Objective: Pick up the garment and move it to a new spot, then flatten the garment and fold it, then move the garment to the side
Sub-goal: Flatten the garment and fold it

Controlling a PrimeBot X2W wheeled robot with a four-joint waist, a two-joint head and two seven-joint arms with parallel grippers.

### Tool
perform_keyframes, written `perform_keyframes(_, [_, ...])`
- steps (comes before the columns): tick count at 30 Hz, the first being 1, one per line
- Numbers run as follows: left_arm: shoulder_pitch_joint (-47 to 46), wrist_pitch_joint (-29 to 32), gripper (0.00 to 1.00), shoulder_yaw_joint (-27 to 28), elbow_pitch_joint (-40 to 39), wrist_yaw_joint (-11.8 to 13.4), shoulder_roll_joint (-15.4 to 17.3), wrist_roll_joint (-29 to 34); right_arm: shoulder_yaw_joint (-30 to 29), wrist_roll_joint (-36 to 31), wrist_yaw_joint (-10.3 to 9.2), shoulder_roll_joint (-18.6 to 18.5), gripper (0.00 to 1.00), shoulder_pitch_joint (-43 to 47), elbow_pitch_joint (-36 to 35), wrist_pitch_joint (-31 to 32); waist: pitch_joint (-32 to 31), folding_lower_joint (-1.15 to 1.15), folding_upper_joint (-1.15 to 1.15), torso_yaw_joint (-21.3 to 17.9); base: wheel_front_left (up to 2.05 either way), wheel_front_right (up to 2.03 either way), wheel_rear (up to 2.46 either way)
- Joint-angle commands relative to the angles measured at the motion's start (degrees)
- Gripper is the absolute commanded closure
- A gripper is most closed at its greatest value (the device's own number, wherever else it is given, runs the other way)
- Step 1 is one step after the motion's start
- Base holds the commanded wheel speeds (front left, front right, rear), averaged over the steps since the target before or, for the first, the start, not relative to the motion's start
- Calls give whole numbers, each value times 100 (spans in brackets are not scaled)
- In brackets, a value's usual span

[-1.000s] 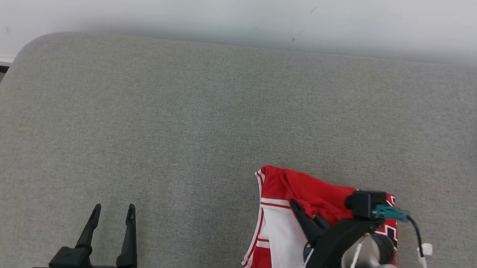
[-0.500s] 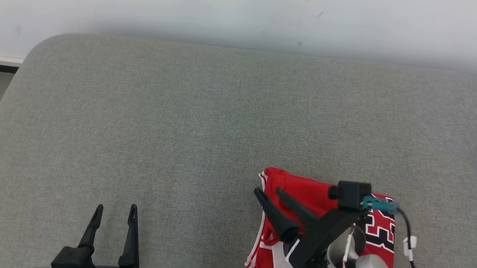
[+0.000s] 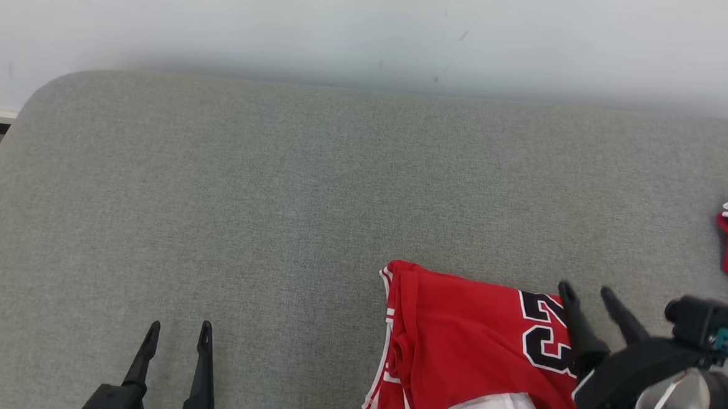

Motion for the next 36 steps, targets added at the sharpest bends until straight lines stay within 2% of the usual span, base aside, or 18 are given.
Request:
perform_keyframes(1, [69,-16,0,8,21,-11,-11,41,17,-47,2,24,0,129,-39,69,-2,0,0,-9,0,0,0])
perform_keyframes(4, [71,-16,0,24,36,-40,-23,38,156,-36,2,20,0,418,-181,259,17,0,0,-38,0,0,0])
perform_keyframes(9, [83,-16,0,59,54,-36,-28,37,794,9,2,19,0,622,-278,277,36,0,0,-102,0,0,0])
perform_keyframes(13, [50,-16,0,53,74,-67,-36,48,1334,-189,2,18,0,357,-52,176,40,0,0,-106,0,0,0])
perform_keyframes(17, [-54,-16,0,-2,107,-122,-51,48,1720,-708,2,15,0,113,314,325,44,0,0,17,0,0,0])
perform_keyframes(21, [-78,-16,0,11,107,-137,-77,55,1721,-1132,2,13,0,176,374,455,66,0,0,162,0,0,0])
perform_keyframes(23, [-45,-16,0,27,111,-131,-83,50,1719,-1075,2,18,0,323,311,506,66,0,0,207,0,0,0])
perform_keyframes(31, [-12,-16,0,123,86,-120,-78,47,2284,-1264,2,17,0,767,-168,873,147,0,0,200,0,0,0])
perform_keyframes(36, [-128,-16,0,91,123,-168,-126,80,2546,-1709,2,16,0,664,-41,933,232,0,0,206,0,0,0])
